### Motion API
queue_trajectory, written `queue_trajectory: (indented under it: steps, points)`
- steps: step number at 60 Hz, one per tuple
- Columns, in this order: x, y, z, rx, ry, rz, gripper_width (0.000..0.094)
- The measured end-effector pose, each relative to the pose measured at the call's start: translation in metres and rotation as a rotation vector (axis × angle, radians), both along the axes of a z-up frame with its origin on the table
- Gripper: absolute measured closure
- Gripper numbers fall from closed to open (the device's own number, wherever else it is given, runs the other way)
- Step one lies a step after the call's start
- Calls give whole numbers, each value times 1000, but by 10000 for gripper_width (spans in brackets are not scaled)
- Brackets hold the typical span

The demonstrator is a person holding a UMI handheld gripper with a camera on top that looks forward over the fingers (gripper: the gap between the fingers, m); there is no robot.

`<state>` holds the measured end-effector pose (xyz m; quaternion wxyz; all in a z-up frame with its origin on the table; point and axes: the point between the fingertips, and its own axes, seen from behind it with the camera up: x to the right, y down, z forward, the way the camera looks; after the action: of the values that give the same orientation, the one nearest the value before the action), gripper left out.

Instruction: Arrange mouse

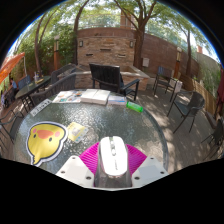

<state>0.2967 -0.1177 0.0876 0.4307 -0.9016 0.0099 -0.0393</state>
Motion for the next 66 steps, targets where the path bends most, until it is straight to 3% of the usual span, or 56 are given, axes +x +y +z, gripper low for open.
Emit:
queue_trajectory:
  steps: [8, 15, 20, 26, 34, 41, 46, 49, 50, 52, 66]
  points:
    - [-42, 44, 85, 176, 51, -41, 559]
    - [-119, 73, 115, 262, 120, 3, 561]
    - [-184, 82, 91, 227, 147, 53, 565]
    - [-238, 82, 18, 103, 160, 81, 566]
    - [-269, 75, -73, -34, 139, 43, 558]
    - [-279, 72, -101, -78, 156, 27, 449]
    - [-274, 72, -91, -73, 95, 35, 316]
    - [-280, 66, -78, -56, 88, 53, 85]
    - [-281, 64, -71, -50, 91, 57, 67]
    - [-286, 59, -58, -41, 98, 65, 101]
    - [-285, -8, 36, -31, 12, 71, 75]
